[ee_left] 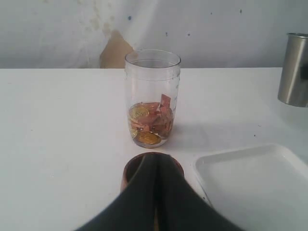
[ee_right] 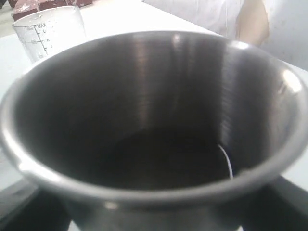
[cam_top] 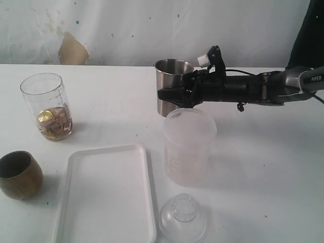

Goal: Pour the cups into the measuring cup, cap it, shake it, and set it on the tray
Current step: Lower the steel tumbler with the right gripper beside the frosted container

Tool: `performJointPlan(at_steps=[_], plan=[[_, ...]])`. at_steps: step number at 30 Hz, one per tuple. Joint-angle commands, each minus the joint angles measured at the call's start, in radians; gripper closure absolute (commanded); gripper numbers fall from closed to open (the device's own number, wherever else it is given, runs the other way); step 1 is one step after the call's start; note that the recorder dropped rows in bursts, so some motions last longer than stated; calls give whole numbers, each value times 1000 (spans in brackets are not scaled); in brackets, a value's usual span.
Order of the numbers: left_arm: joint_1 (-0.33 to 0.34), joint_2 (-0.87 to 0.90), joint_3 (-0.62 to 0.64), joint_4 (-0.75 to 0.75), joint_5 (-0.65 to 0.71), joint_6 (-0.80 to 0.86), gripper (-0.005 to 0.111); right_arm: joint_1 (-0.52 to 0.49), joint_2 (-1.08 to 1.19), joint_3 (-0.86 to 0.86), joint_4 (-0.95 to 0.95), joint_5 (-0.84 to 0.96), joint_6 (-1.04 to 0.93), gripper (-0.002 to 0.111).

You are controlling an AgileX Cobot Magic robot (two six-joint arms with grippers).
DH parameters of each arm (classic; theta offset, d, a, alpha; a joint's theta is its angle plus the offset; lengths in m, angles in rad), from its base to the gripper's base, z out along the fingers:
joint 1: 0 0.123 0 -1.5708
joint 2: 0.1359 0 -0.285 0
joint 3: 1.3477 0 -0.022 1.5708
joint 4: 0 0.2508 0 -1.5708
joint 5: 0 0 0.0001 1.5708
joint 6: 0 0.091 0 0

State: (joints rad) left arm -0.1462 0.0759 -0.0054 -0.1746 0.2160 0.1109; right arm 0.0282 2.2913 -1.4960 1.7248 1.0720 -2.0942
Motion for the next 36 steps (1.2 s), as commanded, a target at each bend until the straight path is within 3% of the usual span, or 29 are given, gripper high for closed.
performJointPlan(at_steps=[1,7,11,36], plan=[[-5,-5,5,4,-11,1,107,-11,-7,-45,20,56,42,108],[-5,-5,5,4,-11,1,107,-8,-7,-99,20,4,64,108],[-5,-5,5,4,-11,1,107,7,8,-109,20,-158,33,108],[-5,-5,5,4,-11,1,107,41,152,-202,20,-130,35,107]])
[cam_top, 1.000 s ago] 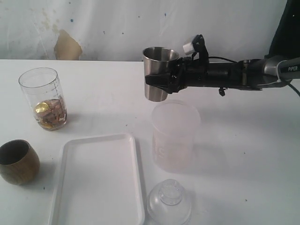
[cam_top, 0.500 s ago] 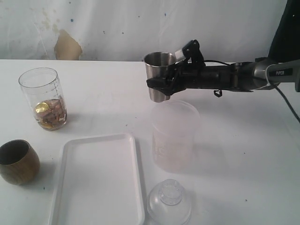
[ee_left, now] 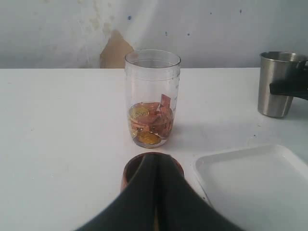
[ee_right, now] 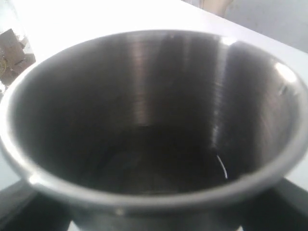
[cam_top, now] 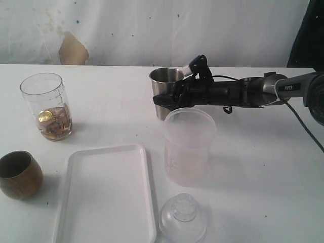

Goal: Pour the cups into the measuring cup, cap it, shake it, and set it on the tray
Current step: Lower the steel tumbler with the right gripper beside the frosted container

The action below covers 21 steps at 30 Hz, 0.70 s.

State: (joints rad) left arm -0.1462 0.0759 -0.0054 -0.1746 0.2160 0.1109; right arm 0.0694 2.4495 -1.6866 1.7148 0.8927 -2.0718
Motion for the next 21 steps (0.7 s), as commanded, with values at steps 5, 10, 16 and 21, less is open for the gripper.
performJointPlan(at_steps=[5,10,16,21], plan=[[-5,-5,5,4,-11,1,107,0,-7,-12,30,115,11,91],[-5,-5,5,4,-11,1,107,0,-7,-12,30,116,40,63],[-5,-5,5,4,-11,1,107,0,-7,-12,30,116,60,33],[-5,-5,5,4,-11,1,107,0,-7,-12,3,113,80,27]])
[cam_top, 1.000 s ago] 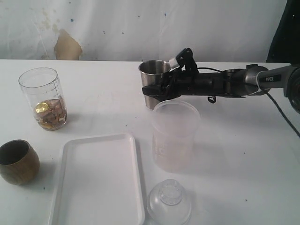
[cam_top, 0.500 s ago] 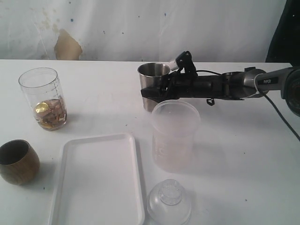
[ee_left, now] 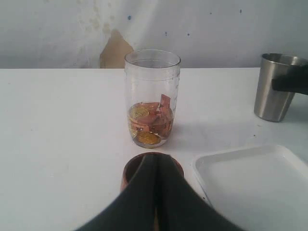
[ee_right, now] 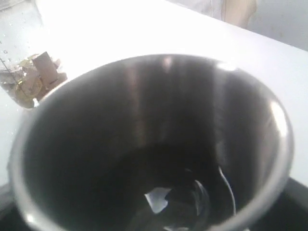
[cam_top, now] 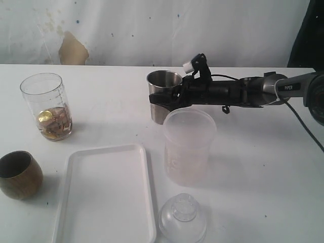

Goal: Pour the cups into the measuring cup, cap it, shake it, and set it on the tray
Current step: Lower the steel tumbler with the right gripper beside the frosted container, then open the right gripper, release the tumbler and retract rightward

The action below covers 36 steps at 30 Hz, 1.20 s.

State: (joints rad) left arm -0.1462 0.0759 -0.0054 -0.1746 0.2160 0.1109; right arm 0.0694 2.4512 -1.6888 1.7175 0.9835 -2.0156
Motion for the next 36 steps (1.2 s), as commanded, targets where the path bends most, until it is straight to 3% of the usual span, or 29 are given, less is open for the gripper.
performJointPlan(at_steps=[1,9,27,33,36], plan=[[-5,-5,5,4,-11,1,107,0,-8,-9,-19,22,28,26],[-5,-5,5,4,-11,1,107,0,-16,-9,-105,29,107,17],[-5,-5,5,4,-11,1,107,-73,-49,-9,-397,24,373,17],[-5,-5,5,4,-11,1,107,-102,-80,-9,-510,4,463,21],[-5,-5,5,4,-11,1,107,-118,-115,-9,-609,-25,554,30]])
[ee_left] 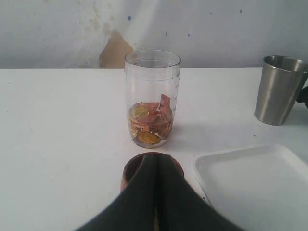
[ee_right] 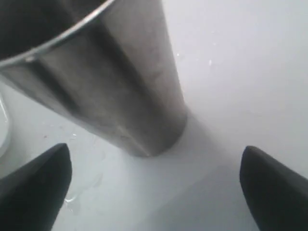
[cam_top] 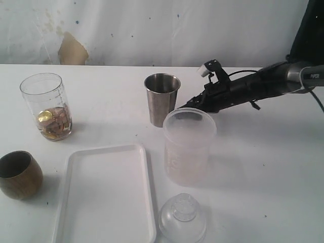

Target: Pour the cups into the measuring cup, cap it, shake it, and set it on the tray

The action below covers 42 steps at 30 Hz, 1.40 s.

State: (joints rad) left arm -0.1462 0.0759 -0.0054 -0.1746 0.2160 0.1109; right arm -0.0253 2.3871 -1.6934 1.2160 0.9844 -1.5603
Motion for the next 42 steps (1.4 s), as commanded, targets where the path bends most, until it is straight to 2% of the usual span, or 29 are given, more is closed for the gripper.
performJointPlan(at_steps=[1,3,6,10,18,21,25,29,36,39,42], plan=[[-5,-5,5,4,-11,1,107,-28,-64,-5,-151,-36,132,34],[-5,-5,5,4,-11,1,107,-36,-93,-5,-227,-45,202,45],[-5,-5,5,4,-11,1,107,-45,-142,-5,-351,-48,332,68],[-5,-5,5,4,-11,1,107,-47,-215,-5,-598,-55,570,108],[-5,-5,5,4,-11,1,107,-47,-384,25,-1216,0,1361,108],[-5,-5,5,4,-11,1,107,-47,-500,123,-1325,-61,1505,108],[-5,-5,5,4,-11,1,107,-47,-717,319,-1361,-302,1611,108],[-5,-5,5,4,-11,1,107,-47,-942,518,-1346,-532,1618,108],[-5,-5,5,4,-11,1,107,-45,-1380,913,-1337,-725,1698,108],[-5,-5,5,4,-11,1,107,-45,-1632,1088,-1292,-890,1721,108],[-5,-5,5,4,-11,1,107,-45,-1868,1220,-1292,-921,1722,108]])
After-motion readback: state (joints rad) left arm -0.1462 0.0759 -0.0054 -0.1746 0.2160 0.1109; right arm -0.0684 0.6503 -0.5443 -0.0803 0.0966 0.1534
